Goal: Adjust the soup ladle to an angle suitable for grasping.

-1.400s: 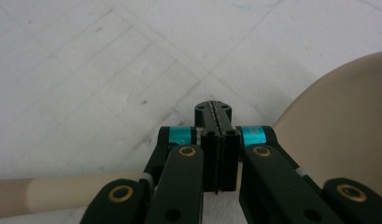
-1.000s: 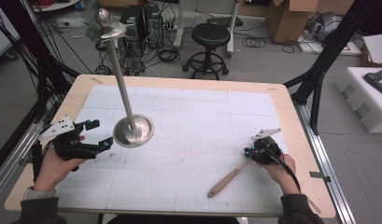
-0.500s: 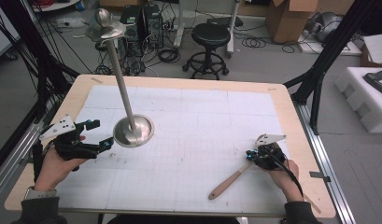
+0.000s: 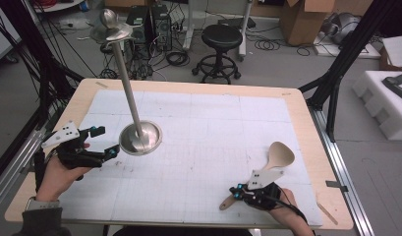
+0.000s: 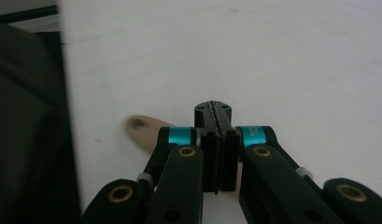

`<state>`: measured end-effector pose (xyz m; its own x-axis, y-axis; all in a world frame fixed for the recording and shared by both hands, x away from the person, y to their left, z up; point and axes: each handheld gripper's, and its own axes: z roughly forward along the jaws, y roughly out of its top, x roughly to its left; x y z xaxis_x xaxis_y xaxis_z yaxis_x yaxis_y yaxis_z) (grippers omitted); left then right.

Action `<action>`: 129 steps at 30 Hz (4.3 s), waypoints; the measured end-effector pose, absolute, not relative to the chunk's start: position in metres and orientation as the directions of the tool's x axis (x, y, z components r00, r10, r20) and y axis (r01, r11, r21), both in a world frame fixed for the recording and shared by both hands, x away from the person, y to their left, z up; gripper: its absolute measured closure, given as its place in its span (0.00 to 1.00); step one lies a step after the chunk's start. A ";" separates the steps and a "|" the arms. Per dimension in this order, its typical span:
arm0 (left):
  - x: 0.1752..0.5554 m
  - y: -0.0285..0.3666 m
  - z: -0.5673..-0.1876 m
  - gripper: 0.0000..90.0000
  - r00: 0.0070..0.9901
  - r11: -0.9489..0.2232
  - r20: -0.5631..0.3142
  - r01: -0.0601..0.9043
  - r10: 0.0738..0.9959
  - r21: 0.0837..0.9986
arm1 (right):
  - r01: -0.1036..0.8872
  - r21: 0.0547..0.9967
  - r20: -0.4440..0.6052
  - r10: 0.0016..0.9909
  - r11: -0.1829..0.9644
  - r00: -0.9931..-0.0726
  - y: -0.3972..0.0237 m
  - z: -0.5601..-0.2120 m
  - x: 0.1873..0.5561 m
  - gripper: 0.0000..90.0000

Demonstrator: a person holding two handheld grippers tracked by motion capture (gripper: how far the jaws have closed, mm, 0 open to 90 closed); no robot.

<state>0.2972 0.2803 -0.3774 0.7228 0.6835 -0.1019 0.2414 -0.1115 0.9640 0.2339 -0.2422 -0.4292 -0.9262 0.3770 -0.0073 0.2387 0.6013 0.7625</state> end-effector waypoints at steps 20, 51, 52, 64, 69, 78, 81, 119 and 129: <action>0.297 0.282 -0.377 0.09 0.722 -0.112 -0.102 0.242 0.685 0.964 | 0.152 0.698 0.032 0.181 0.700 -0.983 -0.213 -0.441 0.214 1.00; 0.297 0.281 -0.378 0.09 0.719 -0.112 -0.105 0.247 0.687 0.962 | 0.198 0.739 -0.029 0.324 0.644 -0.946 -0.194 -0.448 0.275 1.00; 0.297 0.281 -0.378 0.09 0.719 -0.111 -0.105 0.247 0.687 0.963 | 0.203 0.741 -0.023 0.327 0.640 -0.945 -0.193 -0.448 0.278 1.00; 0.298 0.280 -0.379 0.09 0.723 -0.119 -0.103 0.250 0.683 0.961 | 0.240 0.755 -0.040 0.408 0.610 -0.912 -0.194 -0.445 0.302 1.00; 0.299 0.280 -0.380 0.09 0.724 -0.122 -0.105 0.254 0.682 0.960 | 0.244 0.783 -0.058 0.458 0.572 -0.887 -0.226 -0.425 0.306 1.00; 0.299 0.278 -0.381 0.09 0.723 -0.125 -0.106 0.258 0.682 0.958 | 0.318 0.723 -0.048 0.504 0.613 -0.862 -0.272 -0.416 0.334 1.00; 0.299 0.279 -0.381 0.09 0.725 -0.127 -0.104 0.257 0.681 0.958 | 0.261 0.708 -0.047 0.412 0.656 -0.910 -0.260 -0.422 0.331 1.00; 0.299 0.280 -0.380 0.09 0.724 -0.124 -0.103 0.254 0.682 0.959 | 0.267 0.698 -0.071 0.436 0.665 -0.897 -0.195 -0.442 0.369 1.00; 0.299 0.280 -0.380 0.09 0.725 -0.122 -0.105 0.254 0.680 0.959 | 0.329 0.714 -0.051 0.514 0.618 -0.856 -0.190 -0.444 0.386 1.00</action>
